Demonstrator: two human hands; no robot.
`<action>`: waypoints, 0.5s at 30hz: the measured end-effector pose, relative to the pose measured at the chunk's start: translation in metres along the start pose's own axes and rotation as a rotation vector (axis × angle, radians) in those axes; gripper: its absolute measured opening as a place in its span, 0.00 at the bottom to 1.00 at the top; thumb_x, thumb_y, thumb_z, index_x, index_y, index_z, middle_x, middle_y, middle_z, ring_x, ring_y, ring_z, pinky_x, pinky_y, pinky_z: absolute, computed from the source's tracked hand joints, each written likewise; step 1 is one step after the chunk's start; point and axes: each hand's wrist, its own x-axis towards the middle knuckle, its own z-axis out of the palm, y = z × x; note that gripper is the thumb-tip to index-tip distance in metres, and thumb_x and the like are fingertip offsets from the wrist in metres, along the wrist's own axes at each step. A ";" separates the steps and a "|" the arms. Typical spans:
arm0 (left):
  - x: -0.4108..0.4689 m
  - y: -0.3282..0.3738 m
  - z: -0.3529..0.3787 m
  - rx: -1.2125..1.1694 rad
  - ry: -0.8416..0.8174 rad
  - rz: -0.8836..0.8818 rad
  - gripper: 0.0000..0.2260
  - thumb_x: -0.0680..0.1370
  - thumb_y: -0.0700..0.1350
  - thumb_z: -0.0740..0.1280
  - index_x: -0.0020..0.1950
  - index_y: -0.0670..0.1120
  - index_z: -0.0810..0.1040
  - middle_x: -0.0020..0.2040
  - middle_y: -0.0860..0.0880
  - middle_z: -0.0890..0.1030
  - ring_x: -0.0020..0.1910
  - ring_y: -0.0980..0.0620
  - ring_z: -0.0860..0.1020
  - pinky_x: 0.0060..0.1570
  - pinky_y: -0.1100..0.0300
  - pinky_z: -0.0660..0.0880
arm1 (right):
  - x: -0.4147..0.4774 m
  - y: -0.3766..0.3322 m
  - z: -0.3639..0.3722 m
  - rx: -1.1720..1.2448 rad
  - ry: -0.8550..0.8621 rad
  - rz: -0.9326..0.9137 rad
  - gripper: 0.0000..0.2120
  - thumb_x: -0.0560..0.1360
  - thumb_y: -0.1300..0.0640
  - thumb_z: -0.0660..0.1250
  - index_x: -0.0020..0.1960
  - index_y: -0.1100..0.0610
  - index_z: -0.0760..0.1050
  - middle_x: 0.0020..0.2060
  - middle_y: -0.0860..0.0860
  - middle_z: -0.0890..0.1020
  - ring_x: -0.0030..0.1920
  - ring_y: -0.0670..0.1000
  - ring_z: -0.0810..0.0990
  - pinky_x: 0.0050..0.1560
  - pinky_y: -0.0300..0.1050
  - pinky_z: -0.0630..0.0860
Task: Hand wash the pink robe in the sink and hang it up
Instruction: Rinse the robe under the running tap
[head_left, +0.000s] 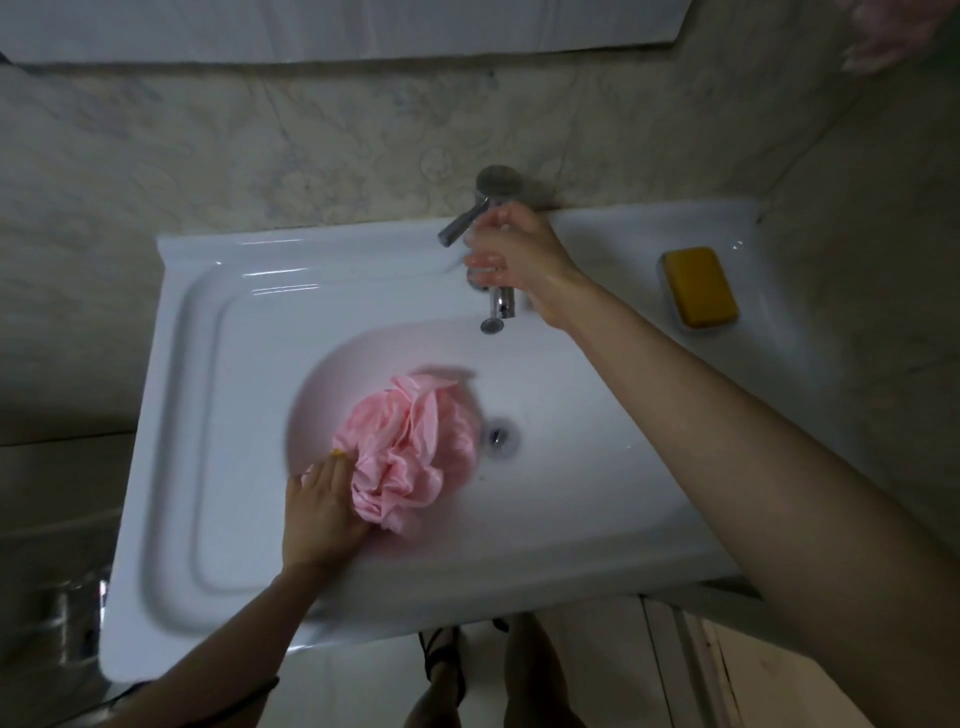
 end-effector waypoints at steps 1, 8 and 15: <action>0.000 0.000 0.000 -0.002 0.004 0.001 0.33 0.65 0.67 0.61 0.56 0.42 0.75 0.48 0.43 0.80 0.45 0.40 0.78 0.44 0.50 0.66 | 0.001 0.000 0.002 -0.008 -0.013 0.008 0.08 0.75 0.64 0.67 0.42 0.55 0.70 0.38 0.52 0.77 0.37 0.49 0.78 0.41 0.45 0.77; 0.000 0.002 -0.002 -0.013 0.032 0.007 0.35 0.64 0.68 0.61 0.57 0.41 0.75 0.48 0.42 0.80 0.46 0.39 0.78 0.45 0.51 0.66 | 0.010 0.008 0.004 -0.002 -0.062 0.049 0.06 0.76 0.64 0.66 0.44 0.55 0.73 0.39 0.53 0.78 0.39 0.51 0.79 0.46 0.46 0.79; 0.000 0.002 -0.004 -0.010 0.022 0.002 0.35 0.64 0.68 0.61 0.57 0.41 0.75 0.49 0.42 0.81 0.46 0.40 0.78 0.45 0.51 0.66 | 0.015 0.010 0.013 0.094 -0.102 0.053 0.06 0.76 0.65 0.65 0.43 0.56 0.74 0.42 0.54 0.78 0.42 0.52 0.79 0.48 0.45 0.78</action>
